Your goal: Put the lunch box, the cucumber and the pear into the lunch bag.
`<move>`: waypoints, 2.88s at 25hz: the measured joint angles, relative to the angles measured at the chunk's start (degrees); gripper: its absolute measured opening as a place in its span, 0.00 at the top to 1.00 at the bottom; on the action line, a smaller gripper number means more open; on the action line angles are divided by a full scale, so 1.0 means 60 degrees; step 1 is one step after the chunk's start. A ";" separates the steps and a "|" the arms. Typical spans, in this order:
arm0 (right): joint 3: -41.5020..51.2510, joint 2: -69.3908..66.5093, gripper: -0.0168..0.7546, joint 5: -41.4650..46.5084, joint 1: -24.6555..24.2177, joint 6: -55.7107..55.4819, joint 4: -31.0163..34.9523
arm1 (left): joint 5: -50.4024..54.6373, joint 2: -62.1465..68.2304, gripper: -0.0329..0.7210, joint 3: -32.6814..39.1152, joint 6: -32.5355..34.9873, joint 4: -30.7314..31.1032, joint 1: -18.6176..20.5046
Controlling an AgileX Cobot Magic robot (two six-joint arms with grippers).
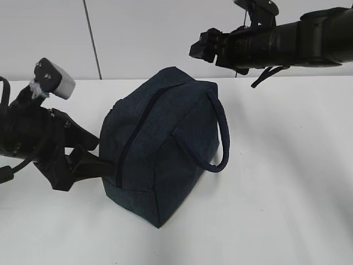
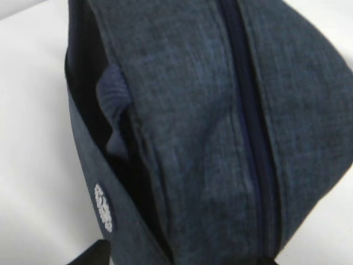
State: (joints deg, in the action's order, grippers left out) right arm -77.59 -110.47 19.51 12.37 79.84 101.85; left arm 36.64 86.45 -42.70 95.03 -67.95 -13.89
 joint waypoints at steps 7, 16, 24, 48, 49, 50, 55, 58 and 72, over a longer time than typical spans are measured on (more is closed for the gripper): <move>0.0124 0.1123 0.24 0.0115 0.0000 -0.1368 -0.2777 | -0.1461 -0.1031 0.41 0.0000 -0.4561 0.3430 0.0000; 0.0848 0.2754 0.29 0.2248 0.0000 -0.8245 -1.1138 | -0.1071 -0.2878 0.42 0.0000 -1.2160 0.8752 0.0000; 0.3255 0.4912 0.33 0.2582 -0.0004 -1.0388 -1.3506 | 0.0252 -0.5780 0.48 0.0011 -1.4255 0.9571 0.0402; 0.7855 1.4143 0.33 0.7765 -0.0004 -1.3169 -1.7606 | 0.4238 -1.0950 0.50 0.1848 -1.5064 1.1018 0.0903; 0.7989 1.4554 0.33 0.7765 -0.0004 -1.3169 -1.7624 | 0.4327 -1.1105 0.50 0.1962 -1.5064 1.1018 0.0903; 0.8038 1.4956 0.33 0.7765 -0.0004 -1.3169 -1.7624 | 0.4371 -1.1224 0.50 0.2017 -1.5072 1.1026 0.0903; 0.8208 1.6720 0.33 0.7682 -0.0004 -1.3184 -1.7647 | 0.4391 -1.2027 0.50 0.2047 -1.5072 1.1046 0.0903; 0.8208 1.7505 0.33 0.7682 -0.0004 -1.3184 -1.7651 | 0.4418 -1.2707 0.50 0.2047 -1.5072 1.1046 0.0903; 0.8208 1.8579 0.33 0.7687 -0.0004 -1.3184 -1.7688 | 0.4554 -1.4536 0.50 0.2046 -1.5082 1.1103 0.0903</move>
State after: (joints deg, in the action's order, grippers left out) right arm -28.34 1.01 65.63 12.35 0.74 -4.28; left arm 63.96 -0.77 -30.42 4.54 -1.33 -8.47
